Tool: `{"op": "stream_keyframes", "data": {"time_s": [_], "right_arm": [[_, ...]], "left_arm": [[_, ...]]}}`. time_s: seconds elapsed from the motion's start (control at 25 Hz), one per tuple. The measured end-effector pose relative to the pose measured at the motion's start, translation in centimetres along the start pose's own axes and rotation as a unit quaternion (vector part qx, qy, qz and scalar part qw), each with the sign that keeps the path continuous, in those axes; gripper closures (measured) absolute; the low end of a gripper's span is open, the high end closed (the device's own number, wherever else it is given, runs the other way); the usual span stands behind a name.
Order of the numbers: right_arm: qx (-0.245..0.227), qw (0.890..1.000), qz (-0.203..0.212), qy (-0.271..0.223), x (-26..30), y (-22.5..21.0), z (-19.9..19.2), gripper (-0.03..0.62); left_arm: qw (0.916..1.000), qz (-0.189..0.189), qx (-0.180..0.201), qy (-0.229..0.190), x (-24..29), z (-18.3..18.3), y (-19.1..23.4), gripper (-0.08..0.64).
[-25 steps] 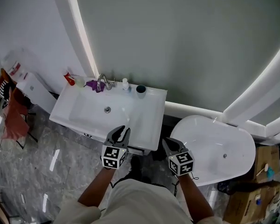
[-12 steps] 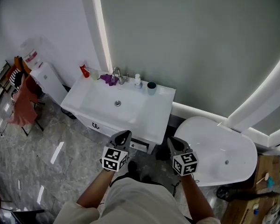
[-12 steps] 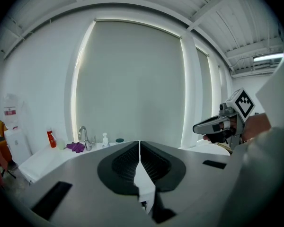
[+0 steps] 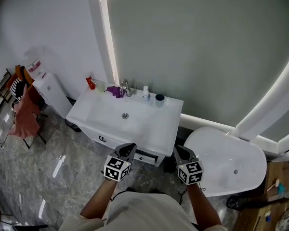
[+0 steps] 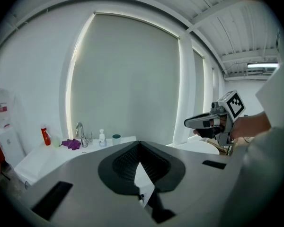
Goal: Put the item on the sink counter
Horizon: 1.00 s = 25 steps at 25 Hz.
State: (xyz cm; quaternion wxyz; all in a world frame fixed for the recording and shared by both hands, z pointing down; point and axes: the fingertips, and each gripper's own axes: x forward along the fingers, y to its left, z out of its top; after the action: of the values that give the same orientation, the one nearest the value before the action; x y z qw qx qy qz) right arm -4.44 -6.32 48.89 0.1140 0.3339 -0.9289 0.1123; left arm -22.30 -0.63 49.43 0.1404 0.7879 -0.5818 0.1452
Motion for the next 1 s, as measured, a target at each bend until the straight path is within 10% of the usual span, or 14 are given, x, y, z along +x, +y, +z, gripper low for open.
{"op": "stream_keyframes", "data": {"time_s": [1.0], "right_arm": [[-0.003, 0.999, -0.021, -0.035, 2.1, 1.9, 4.0, 0.581]], "left_arm": [[0.9991, -0.040, 0.008, -0.009, -2.0, 1.7, 3.2, 0.552]]}}
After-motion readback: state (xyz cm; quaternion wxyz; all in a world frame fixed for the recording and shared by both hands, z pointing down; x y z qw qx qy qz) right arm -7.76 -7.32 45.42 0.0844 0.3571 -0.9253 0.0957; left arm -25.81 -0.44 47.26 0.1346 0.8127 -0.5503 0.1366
